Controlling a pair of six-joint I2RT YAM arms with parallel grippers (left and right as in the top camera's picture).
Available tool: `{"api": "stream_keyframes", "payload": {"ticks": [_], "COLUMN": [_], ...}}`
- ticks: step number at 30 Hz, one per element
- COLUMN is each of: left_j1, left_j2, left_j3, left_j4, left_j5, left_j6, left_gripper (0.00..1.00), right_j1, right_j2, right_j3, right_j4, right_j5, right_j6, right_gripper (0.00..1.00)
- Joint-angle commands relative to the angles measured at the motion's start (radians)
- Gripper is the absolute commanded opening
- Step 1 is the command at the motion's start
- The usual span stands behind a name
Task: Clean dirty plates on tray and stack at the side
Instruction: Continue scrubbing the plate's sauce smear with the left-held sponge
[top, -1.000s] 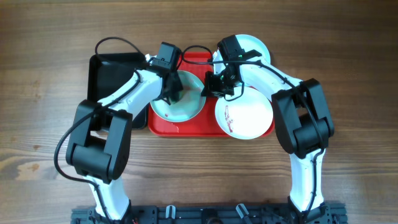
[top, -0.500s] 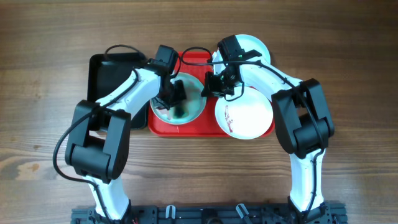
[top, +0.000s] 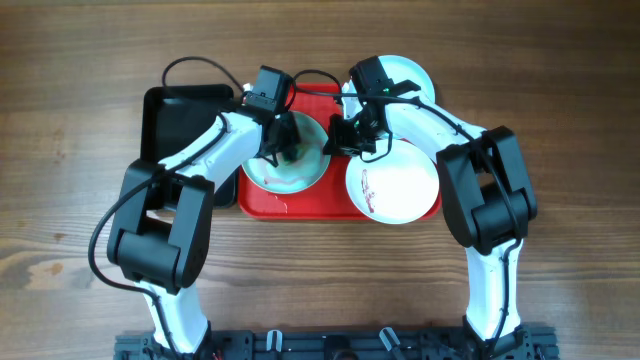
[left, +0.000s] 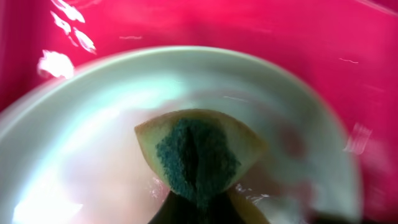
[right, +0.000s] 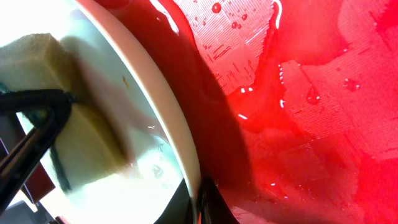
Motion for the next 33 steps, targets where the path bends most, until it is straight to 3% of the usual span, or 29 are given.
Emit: {"api": "stream_keyframes", "payload": {"ticks": [1,9,17,22,33], "left_j1": [-0.002,-0.002,-0.003,-0.019,-0.076], "left_j2": [0.019,0.019,0.019,0.019,0.019], "left_j3": [-0.008,-0.008,-0.008,-0.008,-0.008], "left_j4": [-0.110,-0.302,-0.354,-0.341,-0.223], "left_j5": [-0.235,-0.187,0.232,0.424,0.429], "left_j6": [-0.144,-0.184,0.029,0.061,0.079], "left_gripper": [0.04,0.04,0.04,0.04,0.04], "right_j1": [-0.002,-0.002,-0.002,-0.002,-0.002], "right_j2": [0.034,0.034,0.034,0.034,0.034], "right_j3": [-0.004,-0.004,-0.004,-0.004,-0.004], "right_j4": [-0.002,-0.001,-0.001,-0.001,-0.002], "right_j5": [0.007,0.010,0.010,0.010,0.010], "right_j6": [0.002,0.002,0.003,0.003,0.003], "right_gripper": [0.05,0.05,0.06,0.06,0.06]}}
